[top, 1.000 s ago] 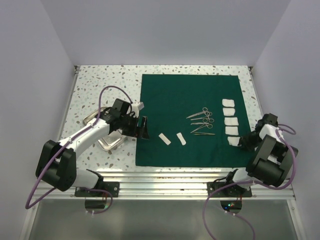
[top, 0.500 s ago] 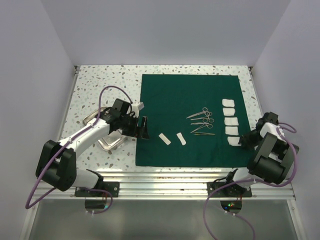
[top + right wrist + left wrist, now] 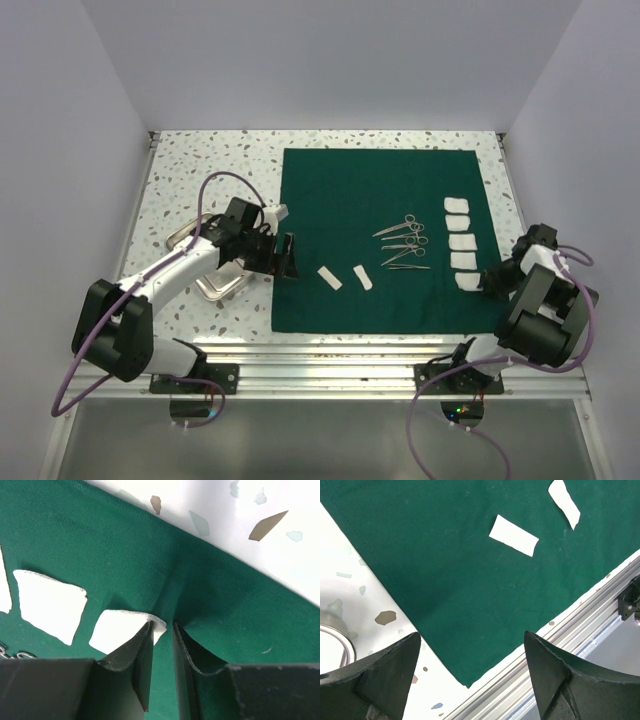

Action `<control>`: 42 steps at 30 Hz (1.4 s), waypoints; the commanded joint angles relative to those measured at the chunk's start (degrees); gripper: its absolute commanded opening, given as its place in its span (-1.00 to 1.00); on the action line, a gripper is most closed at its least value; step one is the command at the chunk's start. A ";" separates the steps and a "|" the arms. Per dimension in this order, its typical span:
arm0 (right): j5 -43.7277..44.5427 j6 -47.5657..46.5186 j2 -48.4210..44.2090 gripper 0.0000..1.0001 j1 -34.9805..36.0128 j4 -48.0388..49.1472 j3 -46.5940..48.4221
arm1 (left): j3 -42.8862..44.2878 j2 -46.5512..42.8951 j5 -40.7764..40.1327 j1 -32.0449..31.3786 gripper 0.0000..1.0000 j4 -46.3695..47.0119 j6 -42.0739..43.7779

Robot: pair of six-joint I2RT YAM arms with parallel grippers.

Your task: Prepare the surgical pack

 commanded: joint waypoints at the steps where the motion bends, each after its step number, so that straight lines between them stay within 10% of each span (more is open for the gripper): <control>1: 0.75 0.40 1.16 -0.51 -0.09 2.89 2.02 | 0.41 0.36 -0.13 -0.12 0.76 1.19 1.39; 42: -0.84 3.74 1.08 -0.48 2.81 5.96 -1.23 | -0.29 0.01 -0.12 -0.03 0.76 1.63 0.95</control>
